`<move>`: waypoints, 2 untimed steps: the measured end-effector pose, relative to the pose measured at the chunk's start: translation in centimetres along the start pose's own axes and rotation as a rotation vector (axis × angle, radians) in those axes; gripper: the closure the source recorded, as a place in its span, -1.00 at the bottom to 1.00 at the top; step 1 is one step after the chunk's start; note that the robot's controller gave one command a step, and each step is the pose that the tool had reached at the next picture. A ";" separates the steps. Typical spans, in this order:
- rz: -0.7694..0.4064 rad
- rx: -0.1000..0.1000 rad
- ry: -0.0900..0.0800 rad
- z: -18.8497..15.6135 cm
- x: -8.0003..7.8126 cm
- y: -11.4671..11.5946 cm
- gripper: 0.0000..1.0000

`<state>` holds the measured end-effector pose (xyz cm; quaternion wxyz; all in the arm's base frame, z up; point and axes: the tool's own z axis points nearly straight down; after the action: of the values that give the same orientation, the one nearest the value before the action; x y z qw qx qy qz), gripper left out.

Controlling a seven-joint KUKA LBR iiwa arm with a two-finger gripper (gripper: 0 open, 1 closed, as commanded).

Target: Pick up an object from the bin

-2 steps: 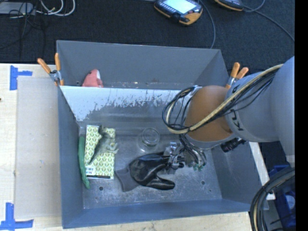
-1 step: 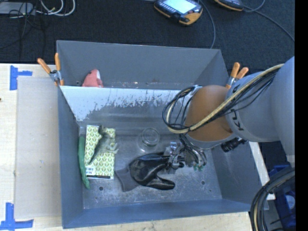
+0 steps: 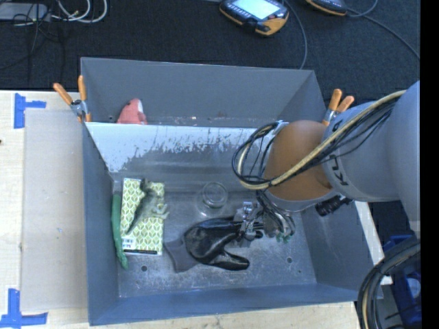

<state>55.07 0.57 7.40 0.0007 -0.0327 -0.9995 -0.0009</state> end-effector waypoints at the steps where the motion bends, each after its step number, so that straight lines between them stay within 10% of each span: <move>1: 0.000 0.000 0.003 -0.4 0.1 0.0 1.00; 2: 0.000 0.000 0.006 -2.0 0.2 0.0 1.00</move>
Offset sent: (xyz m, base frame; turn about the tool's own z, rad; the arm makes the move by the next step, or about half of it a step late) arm 0.0000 0.0000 0.0201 0.0000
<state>54.89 0.56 9.42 0.0038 -0.0329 -0.9995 -0.0009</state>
